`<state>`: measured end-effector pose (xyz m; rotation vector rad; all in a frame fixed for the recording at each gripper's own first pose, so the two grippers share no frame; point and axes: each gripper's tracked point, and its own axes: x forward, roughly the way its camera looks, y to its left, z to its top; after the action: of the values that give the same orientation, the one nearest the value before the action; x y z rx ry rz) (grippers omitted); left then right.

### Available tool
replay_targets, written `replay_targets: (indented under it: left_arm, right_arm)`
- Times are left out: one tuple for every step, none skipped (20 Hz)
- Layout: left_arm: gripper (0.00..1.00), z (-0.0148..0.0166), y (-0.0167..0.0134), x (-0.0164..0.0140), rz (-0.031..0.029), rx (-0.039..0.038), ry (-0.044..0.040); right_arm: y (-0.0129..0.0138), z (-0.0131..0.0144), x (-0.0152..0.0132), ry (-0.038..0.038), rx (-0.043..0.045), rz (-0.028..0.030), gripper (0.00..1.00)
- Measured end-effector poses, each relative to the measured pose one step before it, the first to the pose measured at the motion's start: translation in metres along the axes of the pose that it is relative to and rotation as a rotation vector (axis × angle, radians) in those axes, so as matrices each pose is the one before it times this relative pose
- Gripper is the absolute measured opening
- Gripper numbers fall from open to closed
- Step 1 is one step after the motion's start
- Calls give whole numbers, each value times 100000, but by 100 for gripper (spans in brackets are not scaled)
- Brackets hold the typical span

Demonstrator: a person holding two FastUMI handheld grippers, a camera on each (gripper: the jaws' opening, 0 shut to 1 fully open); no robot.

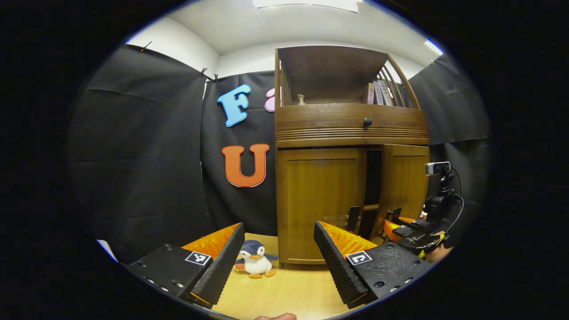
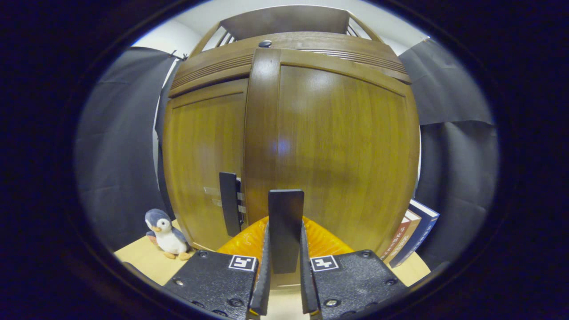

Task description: Open the right door of the double-door shoe cabinet with the right hand, and open the left door with the left hand.

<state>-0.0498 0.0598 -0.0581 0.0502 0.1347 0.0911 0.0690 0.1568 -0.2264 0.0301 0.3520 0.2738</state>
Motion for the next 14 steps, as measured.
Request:
replay_targets:
  left_arm:
    - [95, -77, -455, 48, -798, -23, 46]
    - [95, -18, -423, 193, -836, -65, 141]
    - [95, 5, -502, 212, -849, -75, 8]
    - [95, 7, -464, 129, -872, -136, -31]
    - [95, -31, -523, 139, -986, -223, 40]
    - [95, 6, -507, 62, -1193, -410, 97]
    - [95, -77, -737, 169, -1570, -498, 174]
    - [95, -10, -712, 232, -1479, -483, -39]
    - [95, 14, -673, 171, -1450, -452, 117]
    - [95, -13, -530, 133, -1263, -261, 237]
    - [95, -23, -526, 102, -990, 29, 232]
    - [95, -26, -276, 247, -749, 54, 132]
    - [95, -46, -430, 121, -774, -67, 101]
    - [95, -27, -554, 107, -896, -35, 132]
  right_arm:
    - [-49, -87, -364, 174, -76, 498, 31]
    - [-100, -25, -419, 266, 29, 543, 31]
    - [-134, -129, -464, 164, -201, 598, 31]
    - [-191, -84, -445, 126, -128, 543, 31]
    - [-128, -56, -525, 75, 114, 453, 31]
    - [-177, -68, -521, 7, 136, 435, 31]
    - [-230, -127, -551, 53, 4, 291, 31]
    - [-256, -91, -501, 43, 59, 244, 31]
    - [-190, -112, -646, -28, -158, -18, 31]
    - [-255, -85, -503, 176, -873, -120, 31]
    - [-348, -168, -549, 123, -589, -174, 31]
    - [-246, -32, -509, 148, -163, -102, 31]
    - [-189, -134, -477, 215, 45, 2, 31]
    - [-230, -113, -449, 123, 10, 167, 31]
